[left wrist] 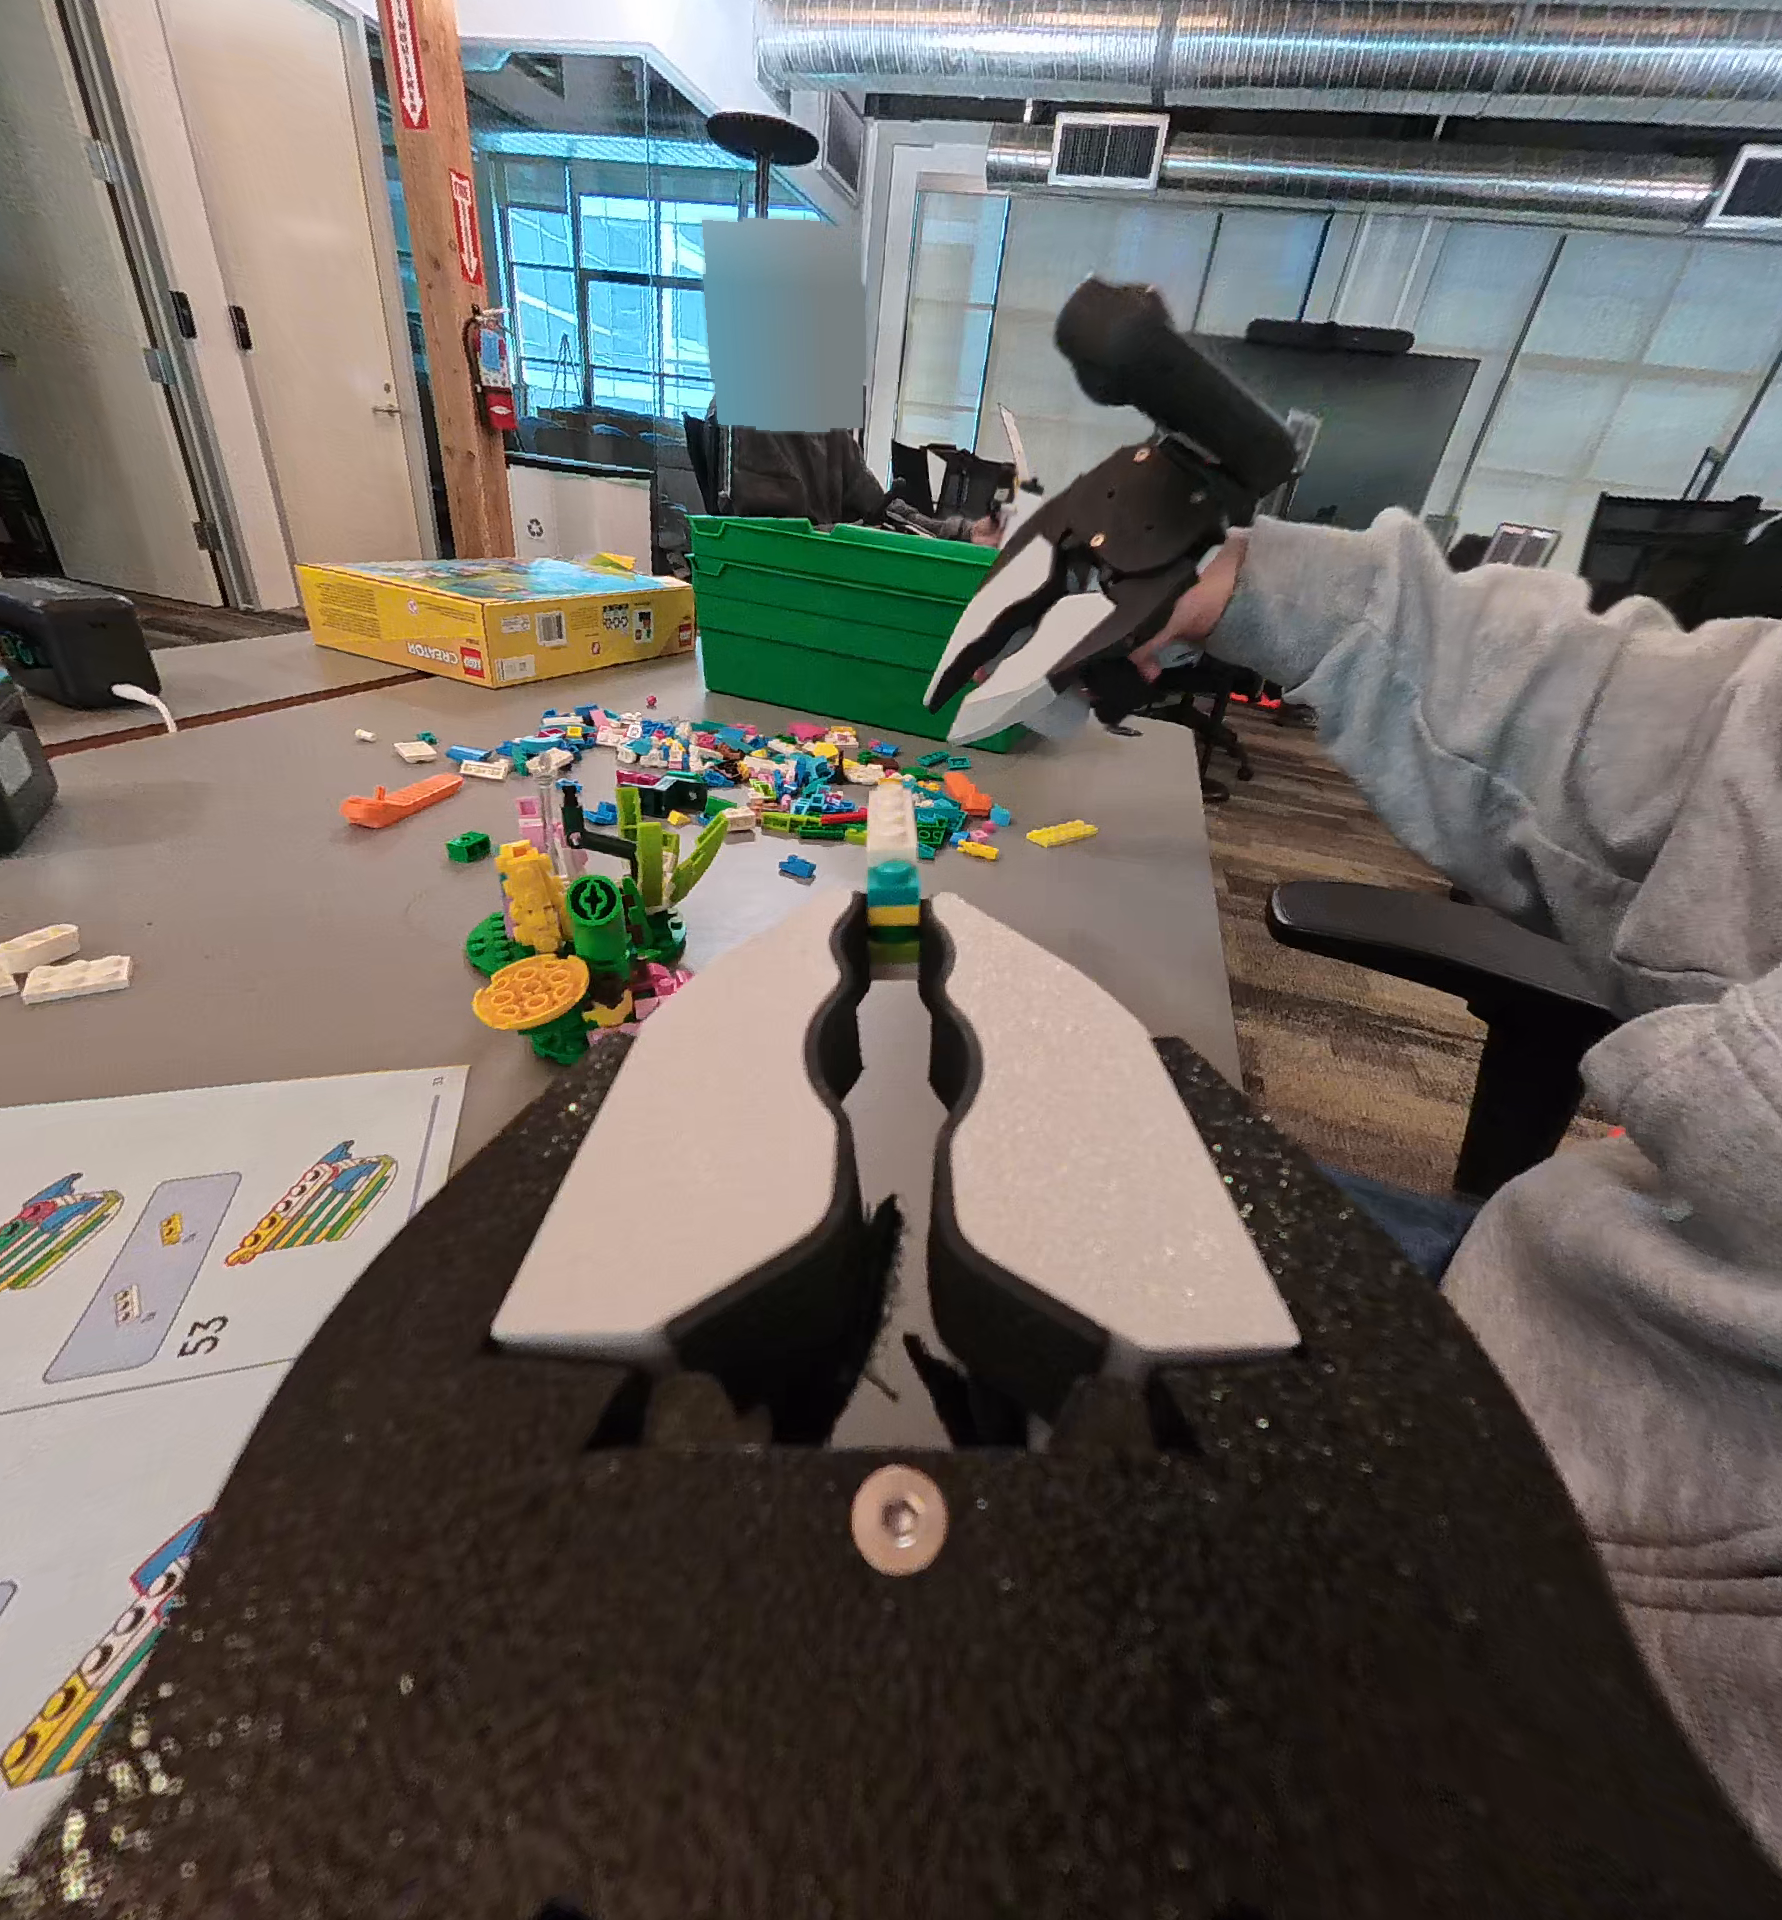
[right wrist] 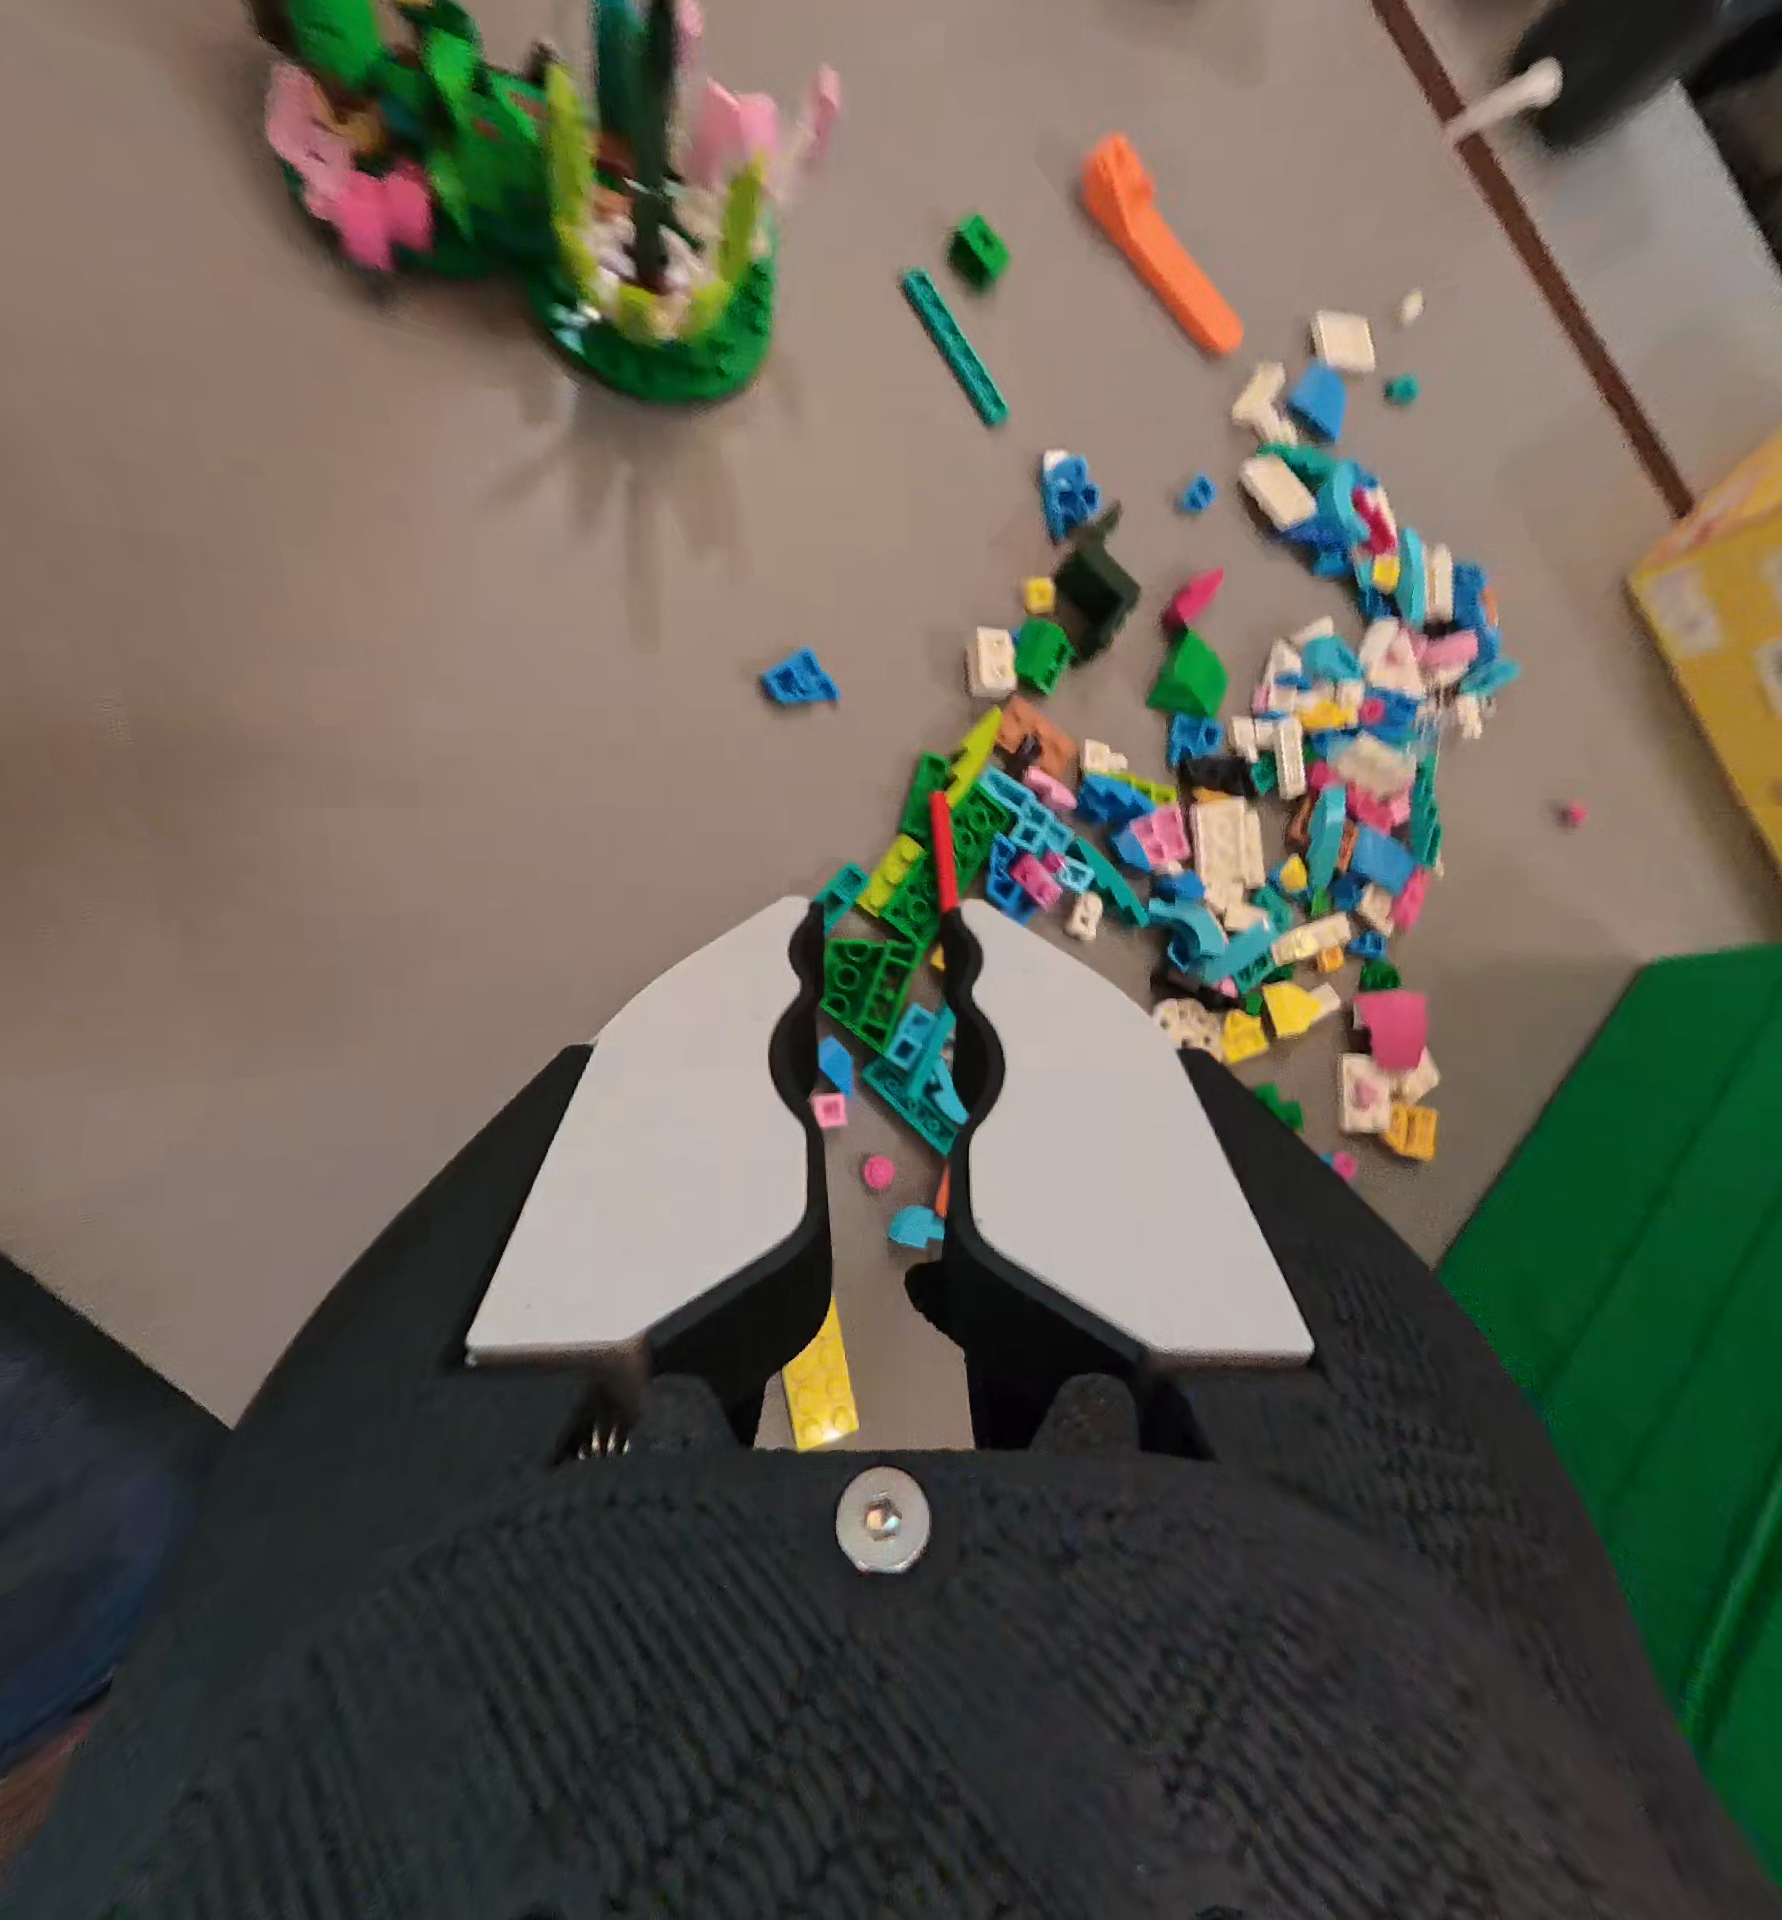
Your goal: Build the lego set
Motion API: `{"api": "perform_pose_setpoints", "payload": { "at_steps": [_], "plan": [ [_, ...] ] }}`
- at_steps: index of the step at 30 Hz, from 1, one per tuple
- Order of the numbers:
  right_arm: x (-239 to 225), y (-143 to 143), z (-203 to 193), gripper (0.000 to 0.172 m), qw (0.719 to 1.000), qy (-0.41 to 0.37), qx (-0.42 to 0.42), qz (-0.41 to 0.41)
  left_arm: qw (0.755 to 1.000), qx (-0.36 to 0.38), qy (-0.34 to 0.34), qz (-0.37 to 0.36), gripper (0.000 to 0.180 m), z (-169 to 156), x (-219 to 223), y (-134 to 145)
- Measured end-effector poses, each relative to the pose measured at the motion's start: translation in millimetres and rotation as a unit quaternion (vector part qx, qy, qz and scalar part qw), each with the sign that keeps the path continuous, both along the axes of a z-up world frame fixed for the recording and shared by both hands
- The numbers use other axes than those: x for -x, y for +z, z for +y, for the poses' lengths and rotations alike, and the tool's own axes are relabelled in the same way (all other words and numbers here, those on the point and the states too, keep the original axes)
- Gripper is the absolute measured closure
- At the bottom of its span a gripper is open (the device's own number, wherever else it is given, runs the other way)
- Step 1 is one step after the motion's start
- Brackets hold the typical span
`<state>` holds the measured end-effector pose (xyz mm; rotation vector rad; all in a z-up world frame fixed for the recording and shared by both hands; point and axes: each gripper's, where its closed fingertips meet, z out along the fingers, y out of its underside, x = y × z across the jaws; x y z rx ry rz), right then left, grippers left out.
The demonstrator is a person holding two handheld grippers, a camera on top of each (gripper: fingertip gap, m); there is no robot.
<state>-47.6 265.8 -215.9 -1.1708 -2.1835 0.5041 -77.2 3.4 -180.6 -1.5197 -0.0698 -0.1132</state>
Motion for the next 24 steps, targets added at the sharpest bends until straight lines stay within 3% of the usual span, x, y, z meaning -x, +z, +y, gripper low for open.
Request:
{"api": "perform_pose_setpoints", "payload": {
  "at_steps": [1, 9, 12, 18, 24],
  "plan": [
    [2.1, -2.9, 8.6, 0.151, 1.000, -0.020, 0.010, -0.004, 1.000, -0.001, 0.000, -0.001, 0.172, -0.3, 0.3, 0.3],
    [0.2, -27.3, 66.4, 0.151, 0.983, -0.164, 0.049, -0.069, 1.000, -0.001, -0.004, 0.000, 0.172, -0.3, -0.8, 0.2],
    [-11.6, -31.8, 63.4, 0.152, 0.978, -0.156, 0.091, -0.101, 1.000, -0.003, -0.005, -0.005, 0.172, -0.7, -0.2, 0.7],
    [-34.7, -43.8, 74.2, 0.154, 0.978, -0.153, 0.058, -0.129, 1.000, -0.004, -0.006, -0.005, 0.172, -0.5, -0.4, 1.0],
    [-34.1, -41.6, 120.7, 0.154, 0.964, -0.255, 0.006, -0.078, 1.000, -0.004, -0.010, -0.007, 0.172, 0.3, -2.0, 1.1]
  ]
}}
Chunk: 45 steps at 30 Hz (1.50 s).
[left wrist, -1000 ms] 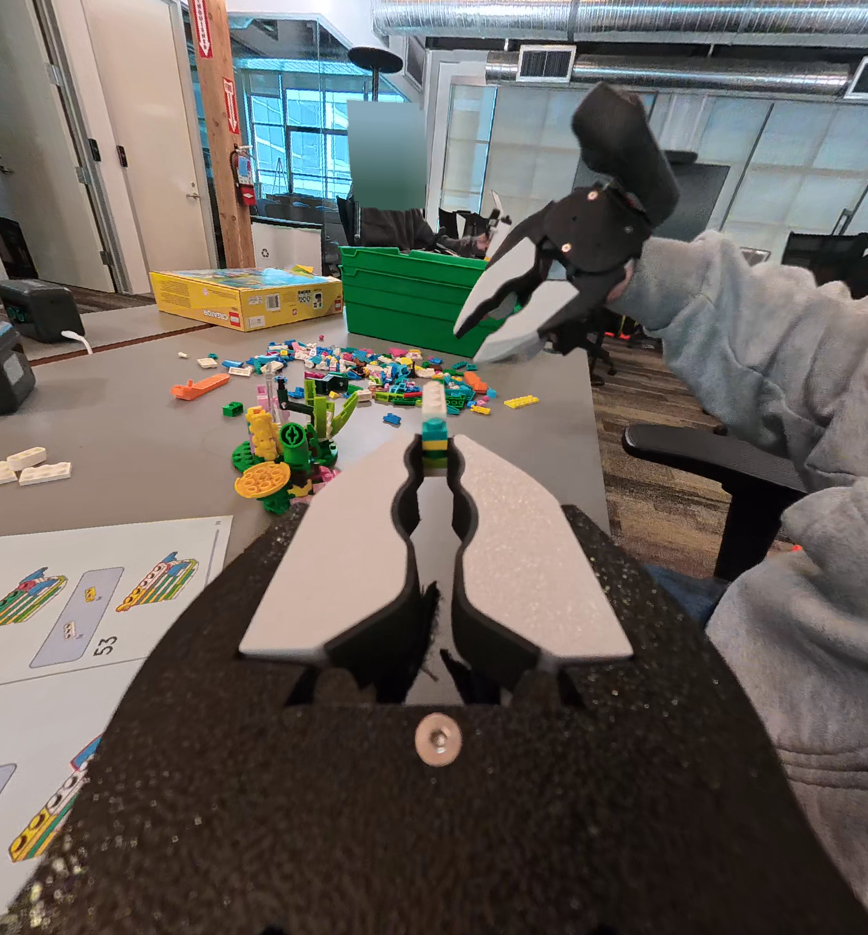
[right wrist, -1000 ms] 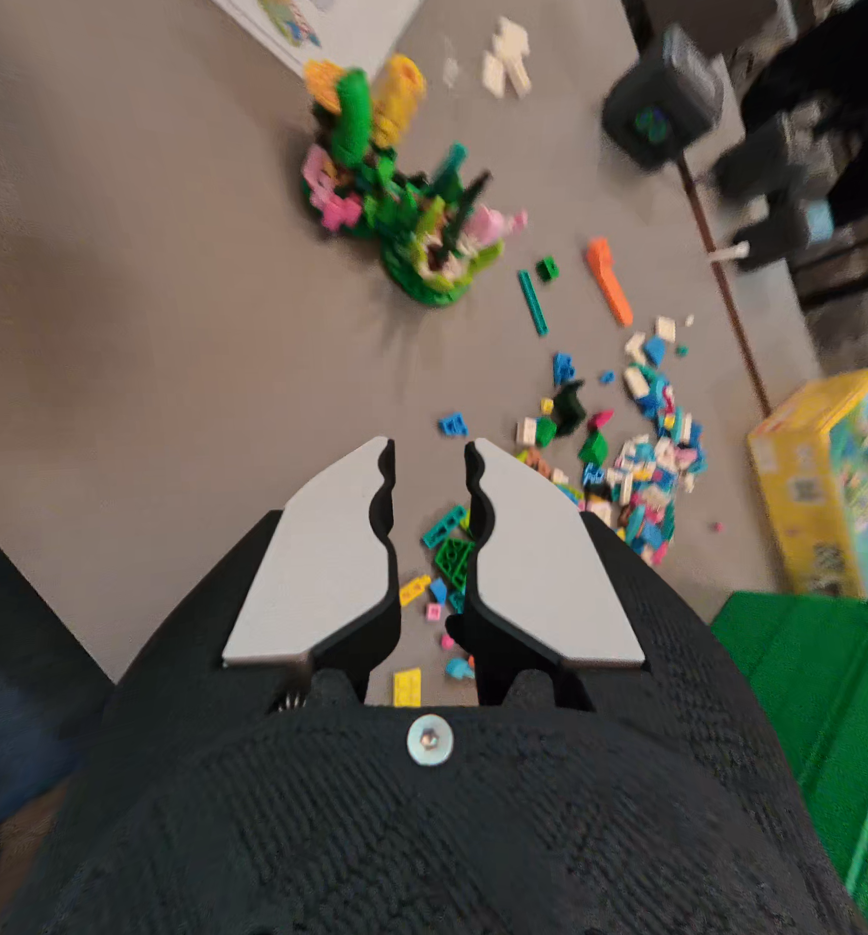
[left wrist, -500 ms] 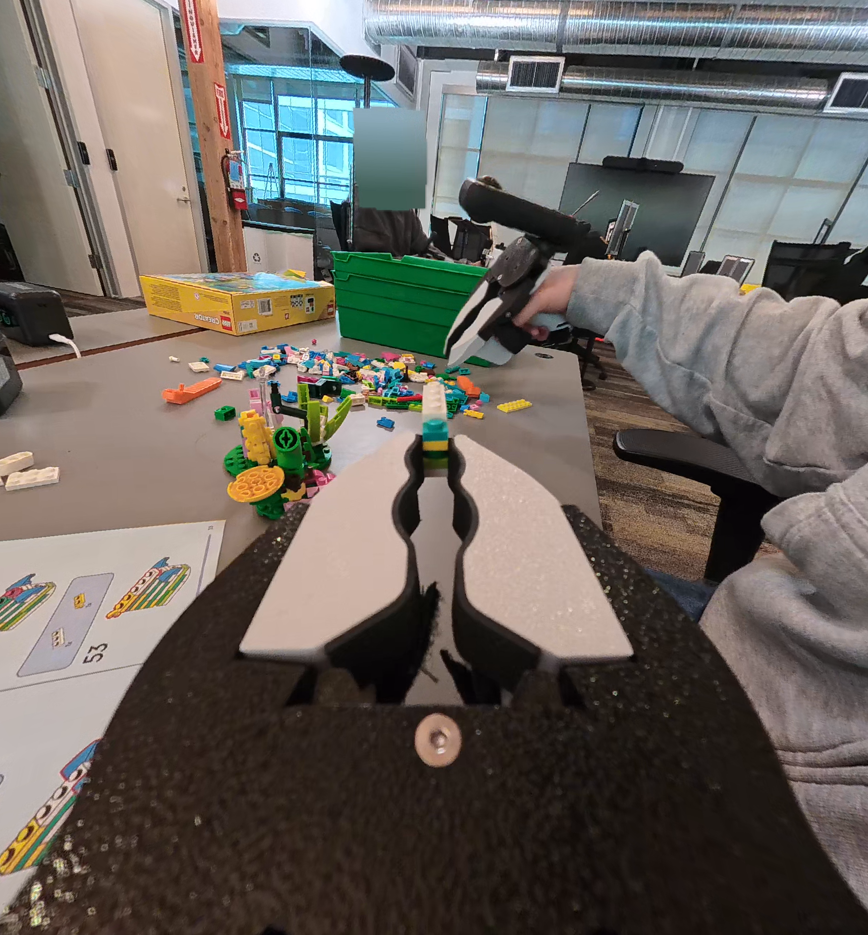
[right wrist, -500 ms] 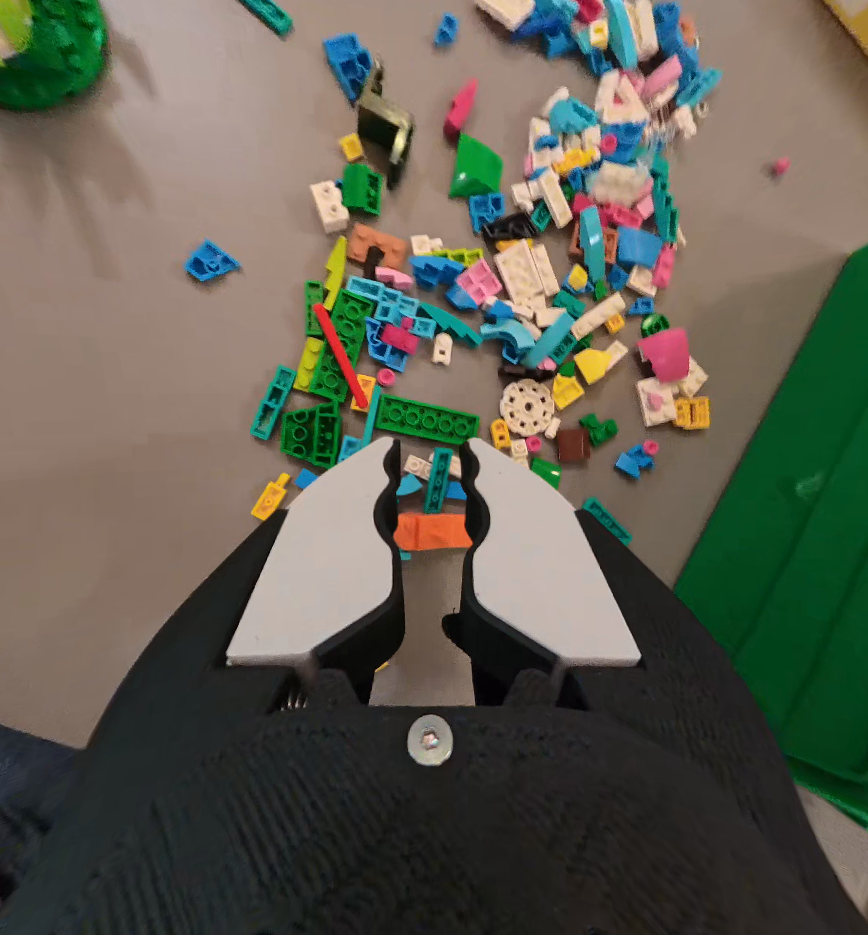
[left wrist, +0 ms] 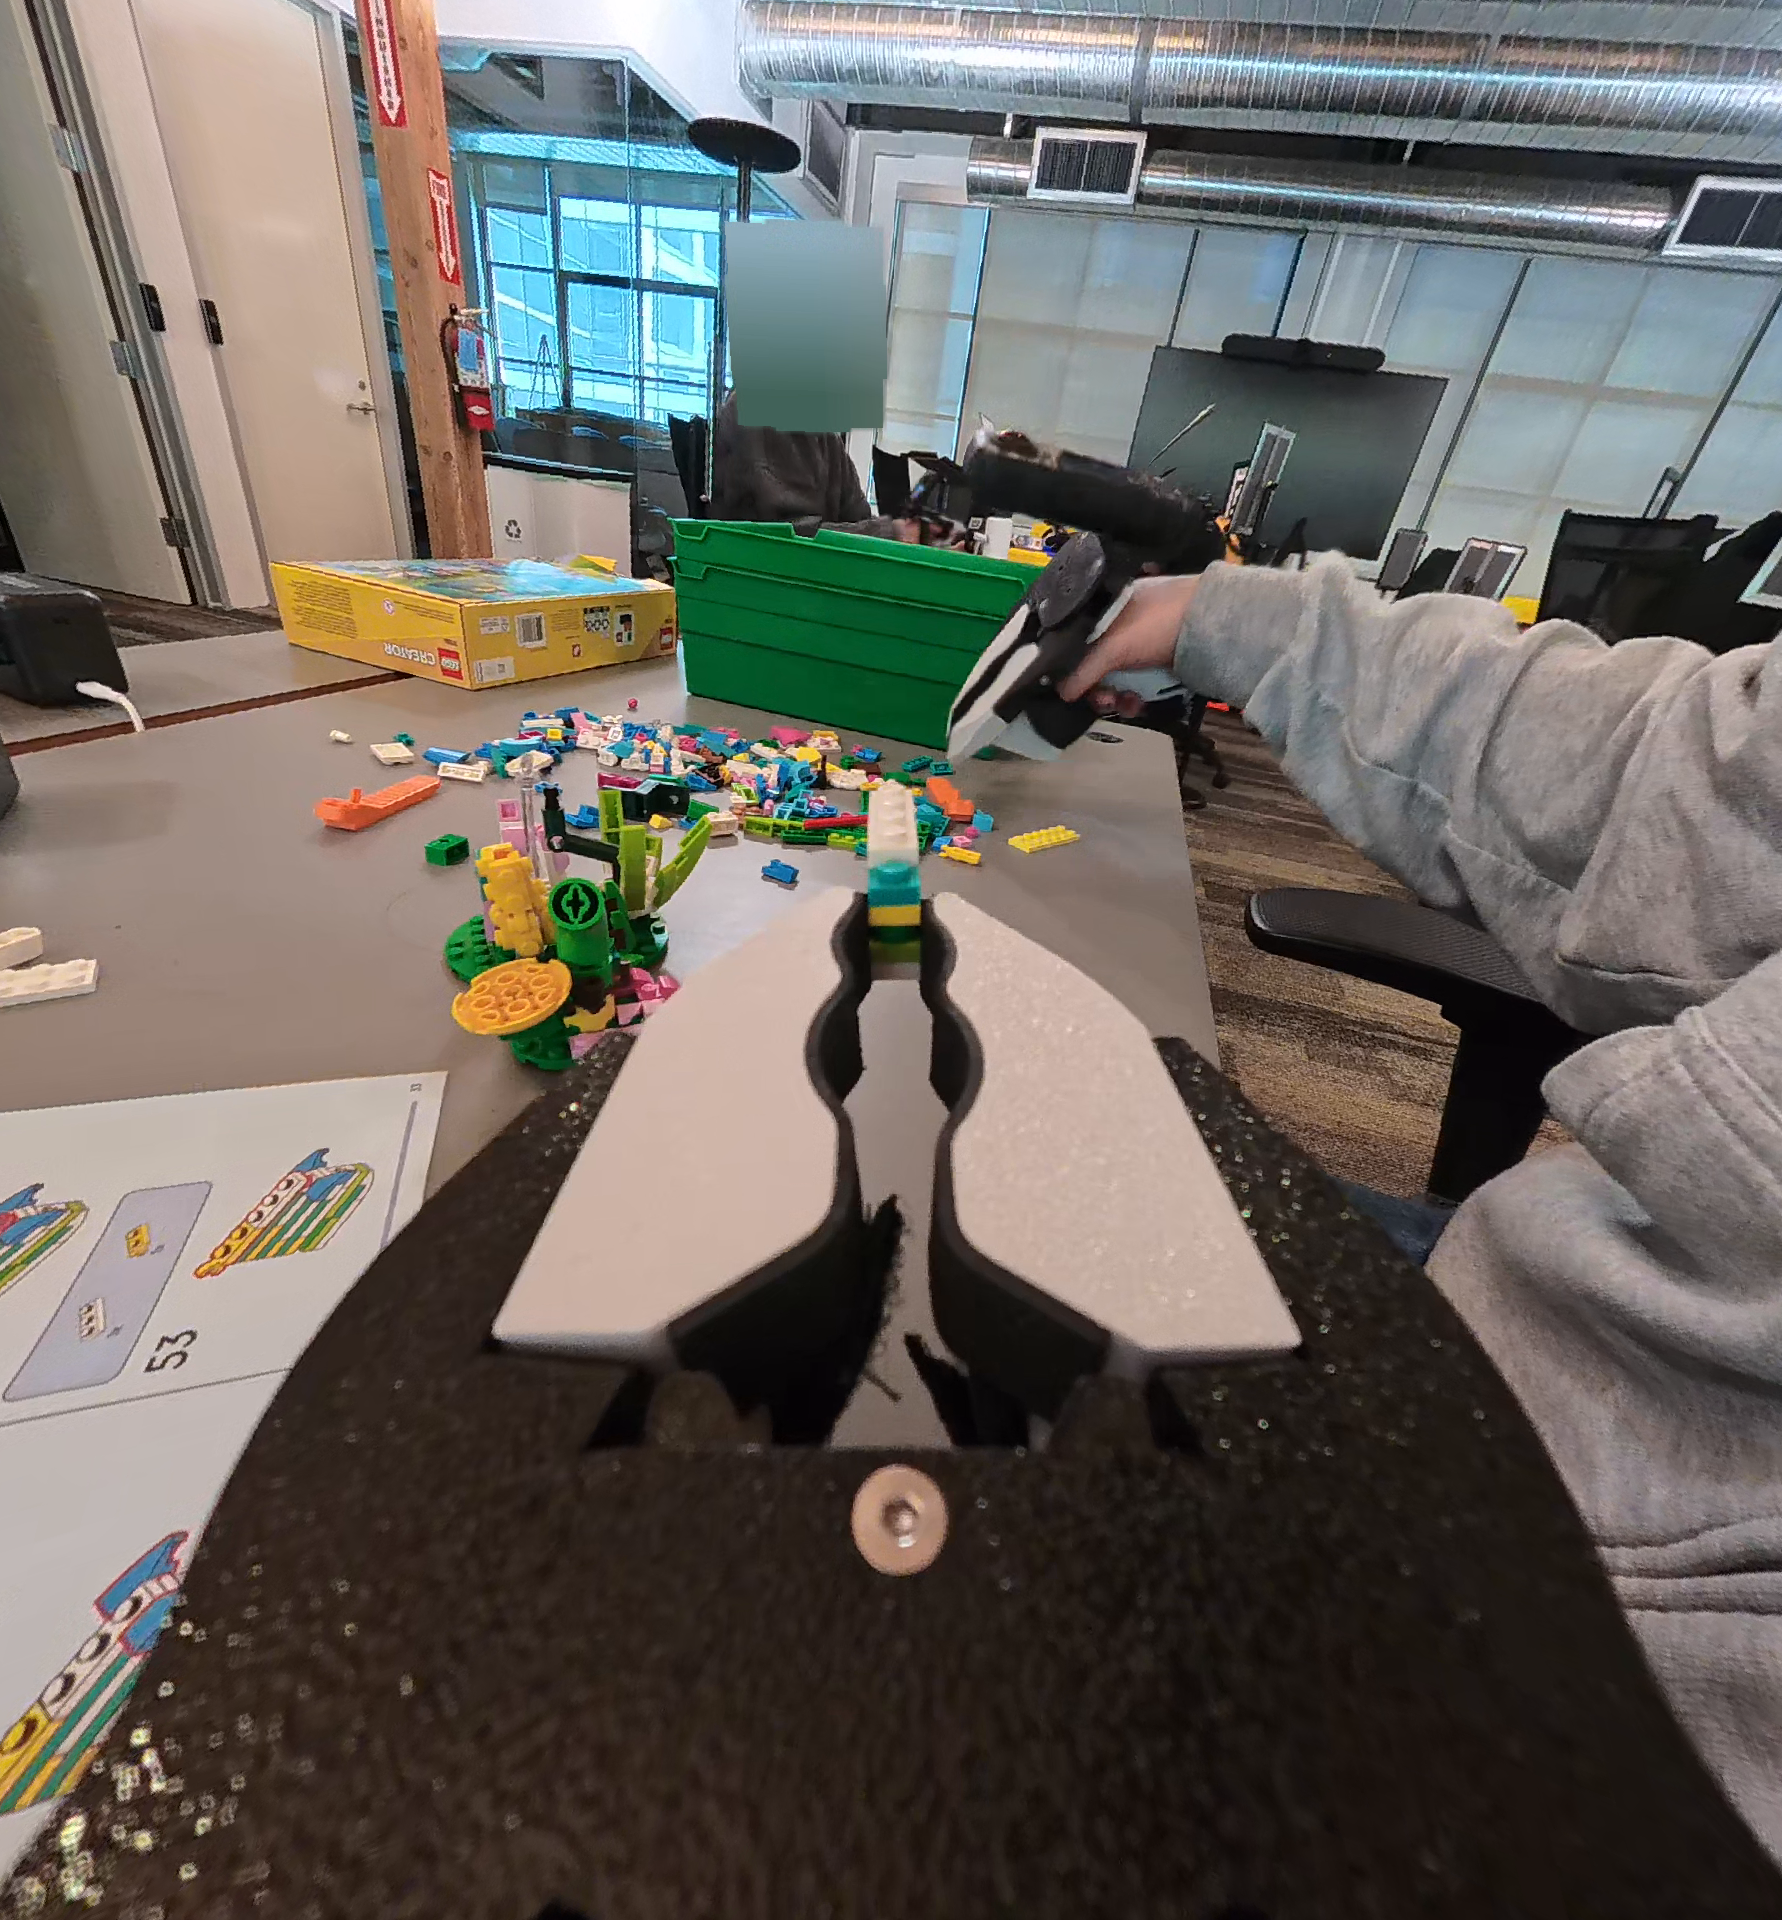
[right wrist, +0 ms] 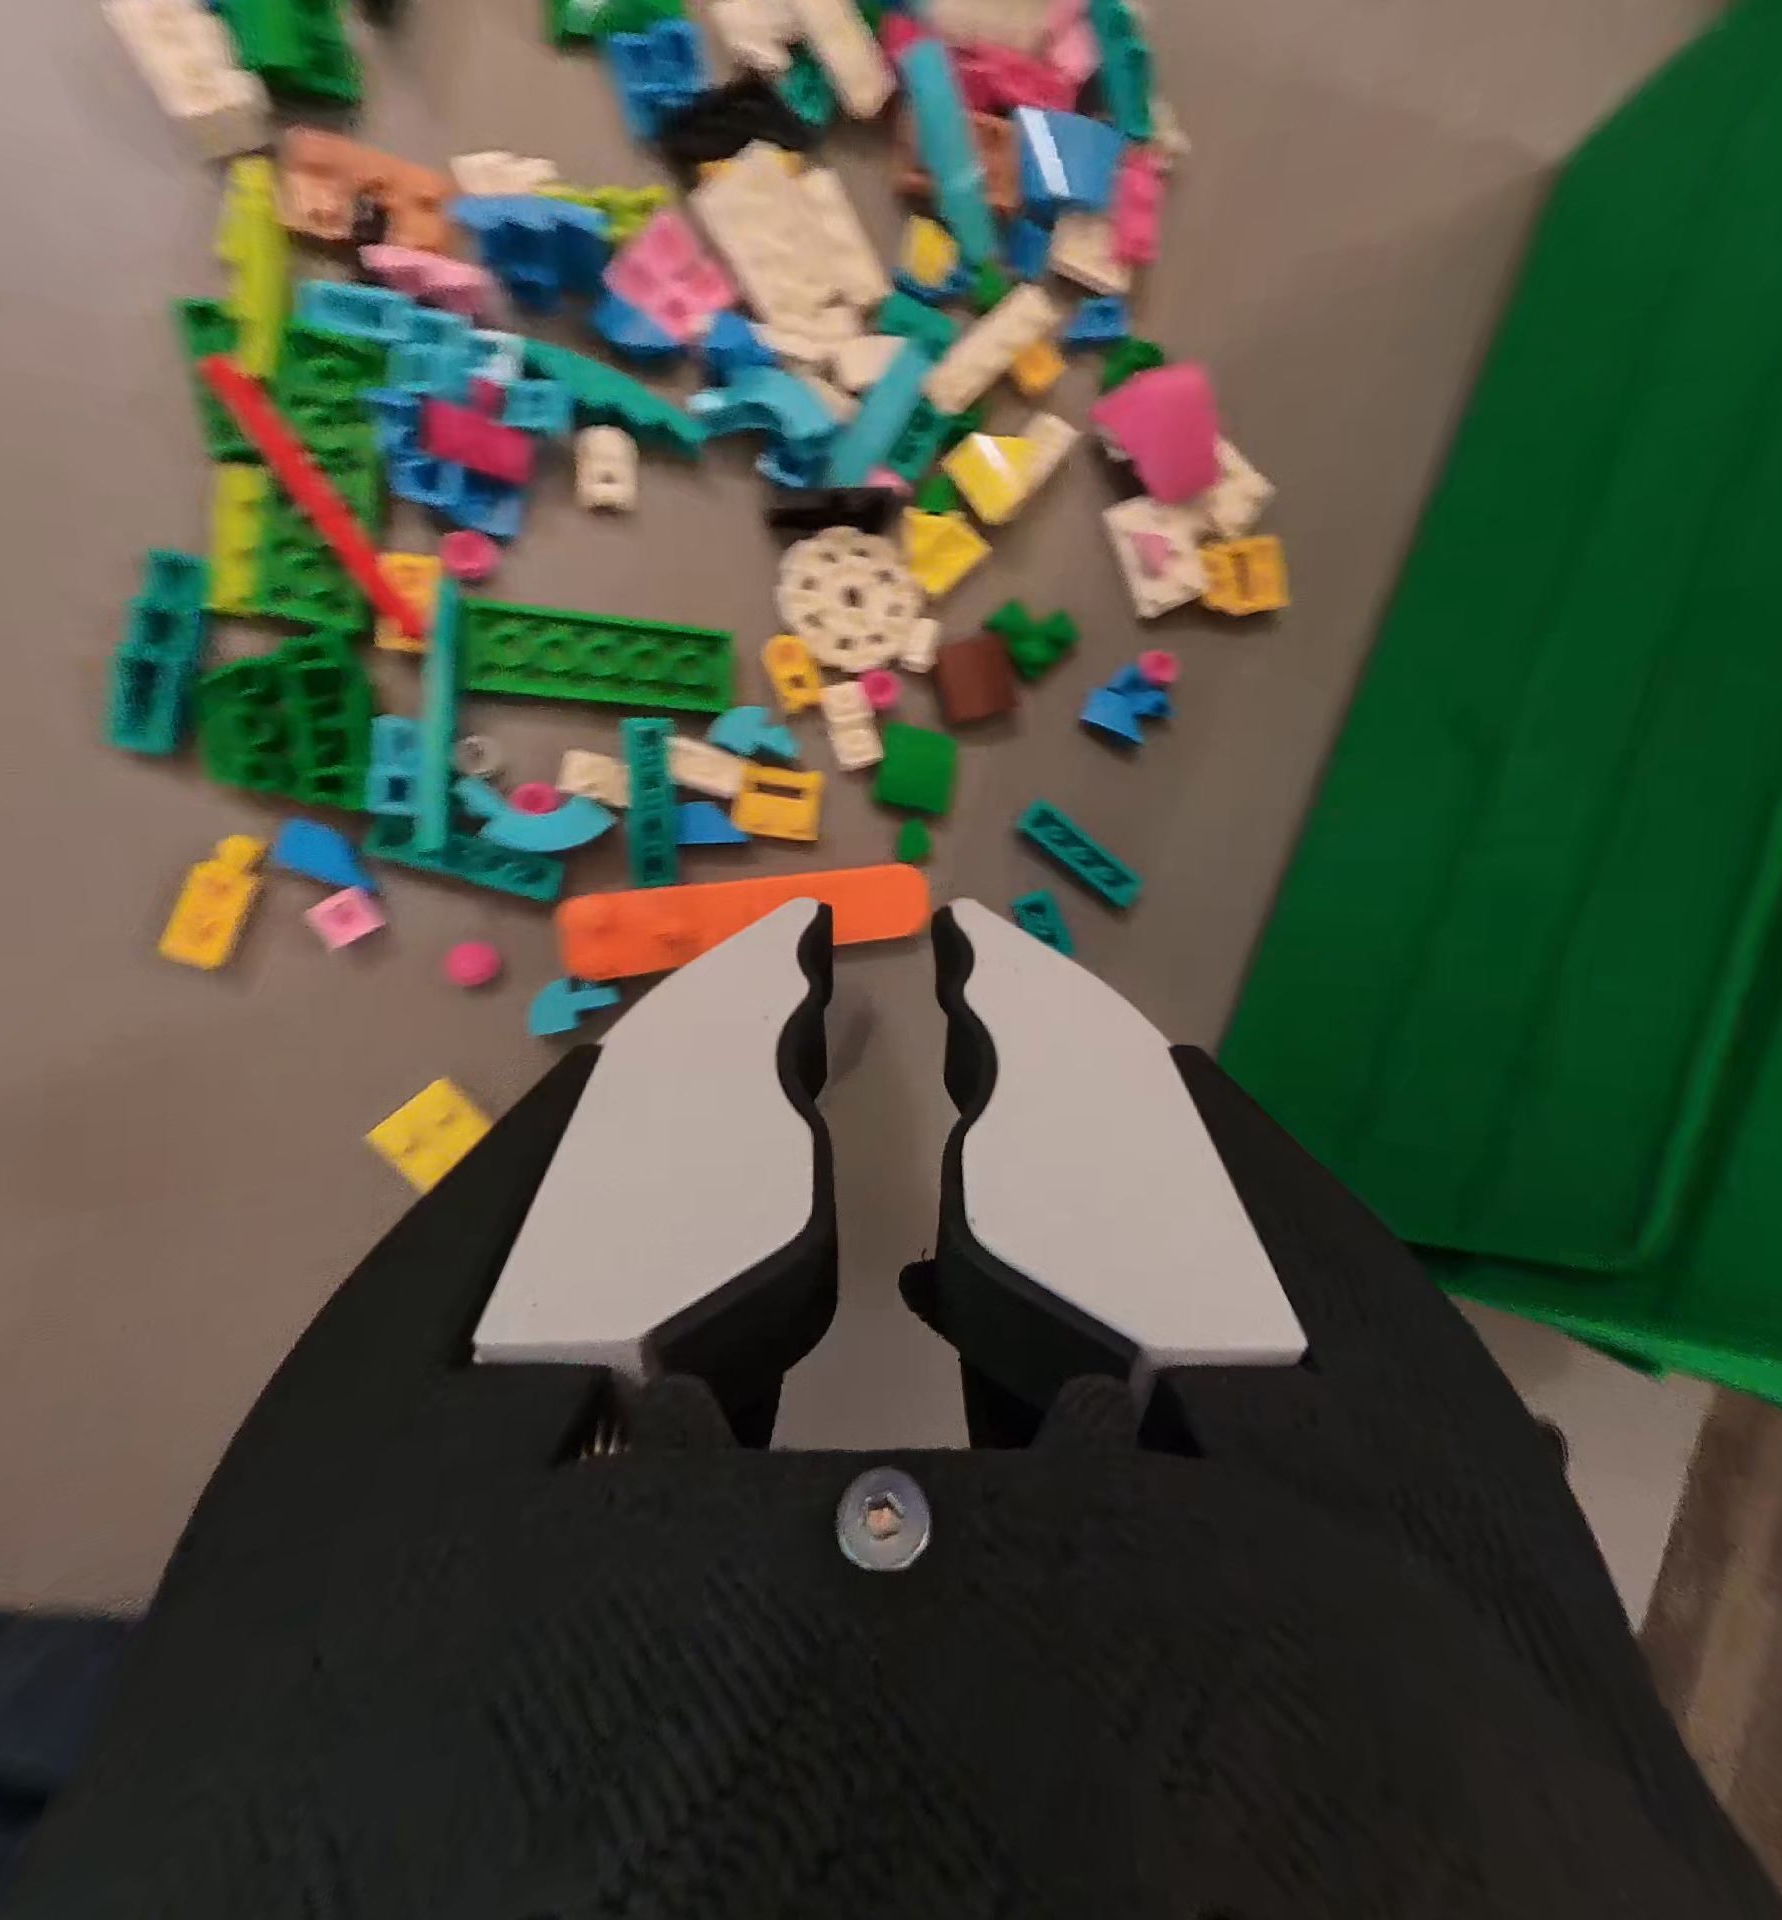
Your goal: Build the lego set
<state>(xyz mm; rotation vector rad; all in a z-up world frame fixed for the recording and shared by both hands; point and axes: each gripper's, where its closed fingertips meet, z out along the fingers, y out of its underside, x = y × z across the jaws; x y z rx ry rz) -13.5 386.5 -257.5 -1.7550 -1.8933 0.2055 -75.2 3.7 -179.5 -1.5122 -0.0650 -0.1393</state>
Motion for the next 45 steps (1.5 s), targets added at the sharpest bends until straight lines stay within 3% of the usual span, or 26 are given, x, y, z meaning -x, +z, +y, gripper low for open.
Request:
{"api": "perform_pose_setpoints", "payload": {
  "at_steps": [6, 9, 30, 45],
  "plan": [
    [0.3, -9.6, 19.8, 0.156, 0.995, -0.099, 0.022, 0.011, 1.000, -0.003, -0.004, -0.002, 0.172, -0.7, -0.6, 0.8],
    [0.4, -15.2, 21.3, 0.156, 0.994, -0.110, 0.022, 0.008, 1.000, -0.004, -0.005, -0.001, 0.172, -0.8, -1.1, 1.0],
    [1.8, -20.9, -6.0, 0.165, 0.997, -0.066, 0.031, -0.024, 1.000, -0.004, -0.007, -0.005, 0.172, -0.5, -1.6, 1.0],
    [13.2, -2.8, -16.2, 0.165, 0.999, -0.050, 0.004, 0.007, 1.000, -0.003, -0.007, -0.006, 0.172, -0.4, -1.6, 0.9]
  ]
}}
